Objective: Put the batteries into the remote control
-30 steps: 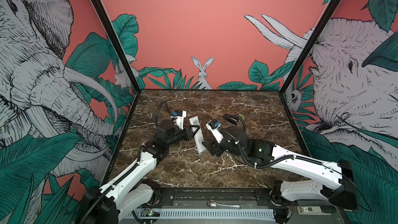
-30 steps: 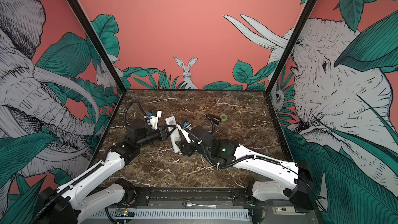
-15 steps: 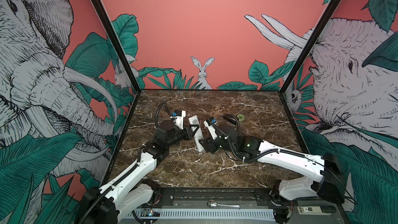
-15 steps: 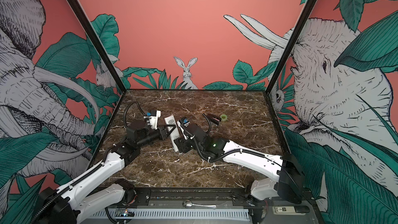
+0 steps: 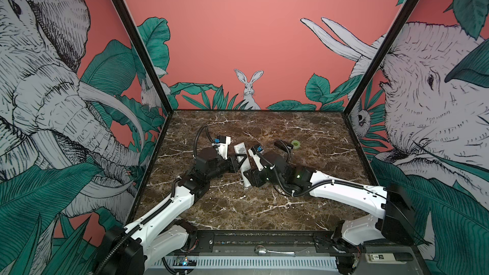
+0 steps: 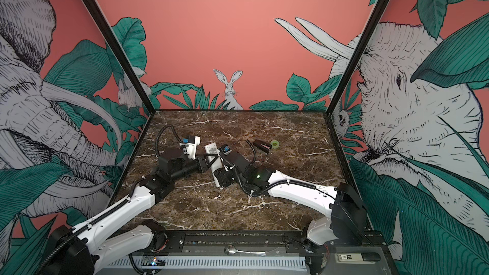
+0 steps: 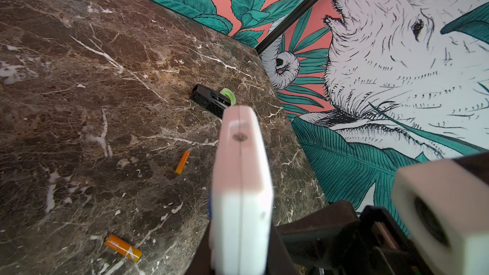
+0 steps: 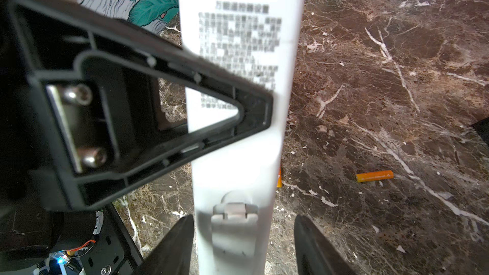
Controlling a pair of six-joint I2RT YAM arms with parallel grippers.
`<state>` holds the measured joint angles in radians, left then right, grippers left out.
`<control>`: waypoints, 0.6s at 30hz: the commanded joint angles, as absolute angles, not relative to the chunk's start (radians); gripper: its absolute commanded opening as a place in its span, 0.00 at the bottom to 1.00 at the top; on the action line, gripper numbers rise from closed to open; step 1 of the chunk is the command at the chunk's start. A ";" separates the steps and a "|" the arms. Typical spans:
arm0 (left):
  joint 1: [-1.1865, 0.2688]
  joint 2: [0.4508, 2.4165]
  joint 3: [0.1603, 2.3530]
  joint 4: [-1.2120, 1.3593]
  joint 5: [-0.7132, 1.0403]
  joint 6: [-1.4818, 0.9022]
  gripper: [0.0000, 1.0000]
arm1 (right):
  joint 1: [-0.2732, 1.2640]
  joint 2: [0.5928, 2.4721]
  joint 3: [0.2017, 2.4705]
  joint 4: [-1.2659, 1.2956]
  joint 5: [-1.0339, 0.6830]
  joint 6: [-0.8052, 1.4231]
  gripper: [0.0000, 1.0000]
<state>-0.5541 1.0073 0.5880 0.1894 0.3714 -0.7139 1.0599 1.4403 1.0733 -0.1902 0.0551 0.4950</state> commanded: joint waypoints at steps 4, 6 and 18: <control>-0.561 1.000 0.574 0.233 0.359 -0.709 0.00 | 1.056 1.449 1.081 -0.147 0.047 0.509 0.52; -0.563 1.000 0.576 0.233 0.359 -0.708 0.00 | 1.056 1.449 1.080 -0.145 0.046 0.510 0.51; -0.568 1.002 0.571 0.236 0.356 -0.704 0.00 | 1.055 1.457 1.078 -0.137 0.039 0.511 0.46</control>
<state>-0.5625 1.0080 0.5869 0.1932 0.3542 -0.7097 1.0599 1.4487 1.0733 -0.1741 0.0402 0.4988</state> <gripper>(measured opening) 0.202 0.459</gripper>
